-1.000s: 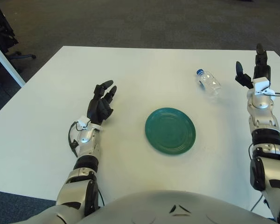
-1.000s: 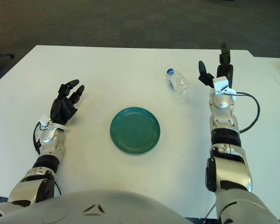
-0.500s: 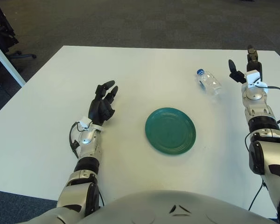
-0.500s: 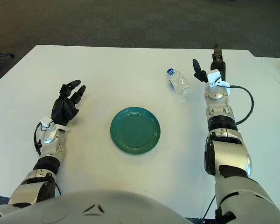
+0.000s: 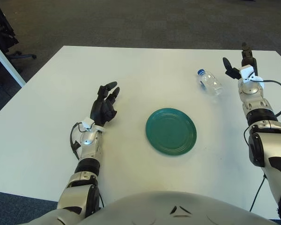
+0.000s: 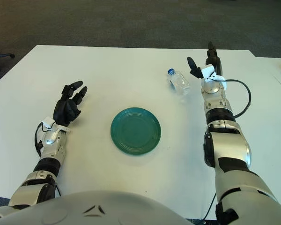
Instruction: Put the bottle into the plate.
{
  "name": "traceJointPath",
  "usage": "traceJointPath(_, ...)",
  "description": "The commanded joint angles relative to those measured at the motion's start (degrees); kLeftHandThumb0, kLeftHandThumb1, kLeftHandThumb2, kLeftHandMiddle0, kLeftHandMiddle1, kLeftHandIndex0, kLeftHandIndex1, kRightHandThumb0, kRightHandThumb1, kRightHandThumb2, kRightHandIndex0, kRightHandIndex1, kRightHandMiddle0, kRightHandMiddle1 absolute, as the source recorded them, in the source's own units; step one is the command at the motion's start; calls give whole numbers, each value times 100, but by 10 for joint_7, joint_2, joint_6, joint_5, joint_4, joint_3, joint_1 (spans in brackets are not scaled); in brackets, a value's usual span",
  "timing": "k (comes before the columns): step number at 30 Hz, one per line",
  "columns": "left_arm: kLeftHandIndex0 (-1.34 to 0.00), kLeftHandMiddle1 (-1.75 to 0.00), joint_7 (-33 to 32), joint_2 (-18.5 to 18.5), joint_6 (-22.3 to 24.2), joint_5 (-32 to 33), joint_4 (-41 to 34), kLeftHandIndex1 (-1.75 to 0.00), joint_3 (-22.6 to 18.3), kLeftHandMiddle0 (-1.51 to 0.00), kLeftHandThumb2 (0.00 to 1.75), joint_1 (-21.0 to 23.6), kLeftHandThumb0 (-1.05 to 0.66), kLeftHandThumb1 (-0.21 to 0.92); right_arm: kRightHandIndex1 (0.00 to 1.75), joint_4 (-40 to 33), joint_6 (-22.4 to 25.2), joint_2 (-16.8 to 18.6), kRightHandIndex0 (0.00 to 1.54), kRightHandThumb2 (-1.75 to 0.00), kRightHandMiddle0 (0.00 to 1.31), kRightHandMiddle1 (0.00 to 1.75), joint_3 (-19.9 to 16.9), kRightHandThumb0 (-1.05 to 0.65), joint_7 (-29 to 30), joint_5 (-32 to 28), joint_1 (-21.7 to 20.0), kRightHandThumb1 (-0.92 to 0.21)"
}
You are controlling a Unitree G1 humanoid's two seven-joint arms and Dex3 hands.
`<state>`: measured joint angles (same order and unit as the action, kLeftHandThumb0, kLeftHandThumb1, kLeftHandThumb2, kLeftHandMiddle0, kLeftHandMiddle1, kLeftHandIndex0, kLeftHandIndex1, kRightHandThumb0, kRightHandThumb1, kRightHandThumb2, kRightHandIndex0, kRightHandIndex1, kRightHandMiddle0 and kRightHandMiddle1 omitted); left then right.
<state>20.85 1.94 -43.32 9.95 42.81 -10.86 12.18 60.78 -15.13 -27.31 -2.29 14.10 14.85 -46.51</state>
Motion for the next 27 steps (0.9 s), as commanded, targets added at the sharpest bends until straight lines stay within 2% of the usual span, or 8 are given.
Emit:
traceJointPath(1, 0, -2, -33, -15, 17, -20, 22, -95, 9, -41, 101, -40, -68, 92, 0, 9, 36, 8, 0, -55, 0, 14, 20, -105, 21, 21, -35, -92)
traceJointPath(6, 0, -2, -77, -10, 48, -51, -3, -94, 18, -41, 101, -52, -68, 92, 0, 6, 82, 9, 0, -55, 0, 14, 50, -105, 39, 51, -54, -92)
traceJointPath(9, 0, -2, -97, -11, 69, -62, -21, -92, 24, -42, 101, -60, -68, 92, 0, 2, 123, 0, 0, -56, 0, 14, 85, -105, 47, 88, -68, -92)
traceJointPath(16, 0, -2, -120, -19, 90, -69, -48, -89, 37, -42, 101, -71, -68, 92, 0, -5, 196, -14, 0, -62, 0, 7, 152, -105, 34, 162, -97, -92)
traceJointPath(20, 0, -3, -125, -26, 103, -67, -62, -89, 44, -43, 102, -75, -67, 92, 0, 1, 220, -21, 0, -64, 0, 4, 191, -105, 15, 199, -112, -92)
traceJointPath(27, -1, -3, -141, -37, 99, -75, -73, -95, 55, -45, 100, -79, -68, 92, 0, 28, 260, 9, 0, -65, 0, 0, 275, -105, -21, 269, -140, -92)
